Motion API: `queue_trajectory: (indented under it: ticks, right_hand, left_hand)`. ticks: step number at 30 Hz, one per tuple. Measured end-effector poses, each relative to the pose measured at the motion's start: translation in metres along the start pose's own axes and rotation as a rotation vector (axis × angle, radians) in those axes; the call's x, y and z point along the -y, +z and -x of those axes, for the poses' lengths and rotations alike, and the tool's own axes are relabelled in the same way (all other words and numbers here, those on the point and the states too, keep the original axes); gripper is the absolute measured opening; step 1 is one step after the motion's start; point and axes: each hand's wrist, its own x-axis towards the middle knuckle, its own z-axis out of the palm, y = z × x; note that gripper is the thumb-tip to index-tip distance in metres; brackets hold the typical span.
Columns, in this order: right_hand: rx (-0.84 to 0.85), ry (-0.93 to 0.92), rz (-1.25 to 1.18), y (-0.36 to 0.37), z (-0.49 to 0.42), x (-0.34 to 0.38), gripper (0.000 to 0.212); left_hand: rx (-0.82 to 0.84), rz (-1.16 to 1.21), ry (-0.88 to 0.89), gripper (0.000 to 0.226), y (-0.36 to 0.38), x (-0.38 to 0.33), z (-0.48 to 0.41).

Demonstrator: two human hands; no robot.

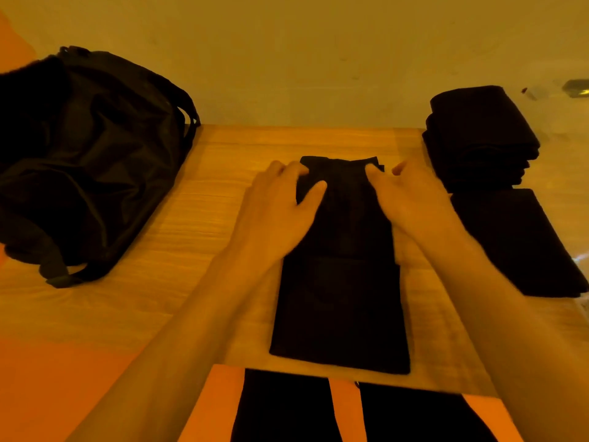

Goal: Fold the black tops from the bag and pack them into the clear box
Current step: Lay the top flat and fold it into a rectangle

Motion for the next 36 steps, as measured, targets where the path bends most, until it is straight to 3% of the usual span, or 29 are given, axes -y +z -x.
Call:
queue_trajectory:
  ticks: [5, 8, 11, 13, 18, 20, 27, 36]
  right_hand:
    - [0.165, 0.101, 0.140, -0.013, -0.050, 0.028, 0.067]
    - [0.217, 0.079, 0.236, -0.011, -0.066, 0.031, 0.054]
    - [0.181, 0.068, 0.203, -0.007, -0.077, 0.020, 0.028]
    - [0.165, 0.095, 0.149, -0.008, -0.078, 0.016, 0.035]
    - [0.275, 0.089, 0.171, -0.010, -0.080, 0.021, 0.049]
    - [0.330, 0.092, 0.242, -0.012, -0.085, 0.025, 0.045]
    - [0.358, 0.094, 0.168, -0.019, -0.092, 0.024, 0.040]
    - [0.293, 0.068, -0.077, -0.017, -0.089, 0.017, 0.016]
  left_hand:
    - [0.061, -0.027, -0.085, 0.043, 0.009, 0.010, -0.082]
    - [0.144, -0.046, -0.084, 0.033, 0.009, 0.006, -0.104]
    - [0.226, 0.042, -0.131, 0.025, 0.007, 0.008, -0.117]
    - [0.265, 0.096, -0.155, 0.022, 0.001, 0.011, -0.122]
    - [0.264, -0.115, -0.204, 0.049, -0.008, 0.017, -0.131]
    - [0.330, -0.117, -0.237, 0.048, -0.007, 0.013, -0.134]
    - [0.327, 0.046, -0.113, 0.027, -0.004, 0.014, -0.132]
    - [0.280, 0.336, -0.153, 0.024, -0.012, 0.019, -0.130]
